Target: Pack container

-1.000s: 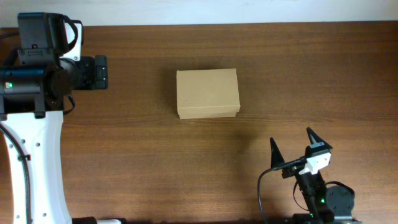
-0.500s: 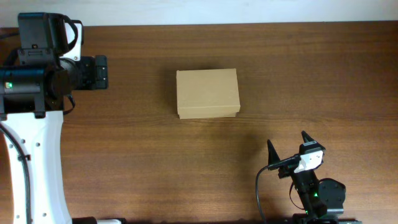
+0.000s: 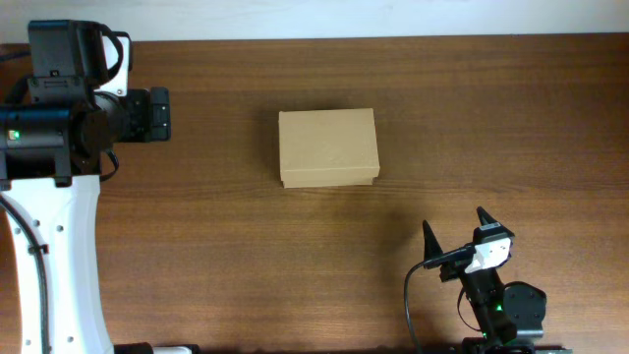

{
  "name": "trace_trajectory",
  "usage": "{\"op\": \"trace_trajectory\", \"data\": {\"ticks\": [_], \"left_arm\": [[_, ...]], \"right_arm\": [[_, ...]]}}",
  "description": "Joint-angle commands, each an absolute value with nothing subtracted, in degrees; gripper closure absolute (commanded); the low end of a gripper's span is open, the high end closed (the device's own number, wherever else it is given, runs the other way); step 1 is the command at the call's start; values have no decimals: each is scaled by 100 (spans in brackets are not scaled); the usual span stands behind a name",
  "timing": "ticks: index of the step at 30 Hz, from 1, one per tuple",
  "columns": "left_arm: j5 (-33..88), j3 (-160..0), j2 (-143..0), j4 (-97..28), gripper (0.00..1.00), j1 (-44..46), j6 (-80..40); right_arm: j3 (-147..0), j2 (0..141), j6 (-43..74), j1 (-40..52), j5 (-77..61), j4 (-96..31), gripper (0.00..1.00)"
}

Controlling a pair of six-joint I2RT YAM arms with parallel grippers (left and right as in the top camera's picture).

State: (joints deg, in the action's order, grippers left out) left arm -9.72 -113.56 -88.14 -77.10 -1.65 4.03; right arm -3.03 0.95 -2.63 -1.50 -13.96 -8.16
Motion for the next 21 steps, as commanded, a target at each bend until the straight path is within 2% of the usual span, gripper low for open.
{"op": "trace_trajectory", "data": {"ticks": [1, 14, 18, 21], "left_arm": [[-1015, -11338, -8842, -7712, 0, -172, 390], [-1041, -11303, -8508, -7690, 0, -172, 395], [-965, -10617, -7769, -6864, 0, -165, 410], [-607, -9524, -6947, -5743, 0, -165, 410]], "right_arm": [[-228, 40, -261, -117, -1282, -788, 1], [-228, 40, -261, -119, -1284, -788, 1], [-228, 40, -261, -117, -1284, -788, 1], [-228, 40, -261, -117, -1282, -788, 1]]}}
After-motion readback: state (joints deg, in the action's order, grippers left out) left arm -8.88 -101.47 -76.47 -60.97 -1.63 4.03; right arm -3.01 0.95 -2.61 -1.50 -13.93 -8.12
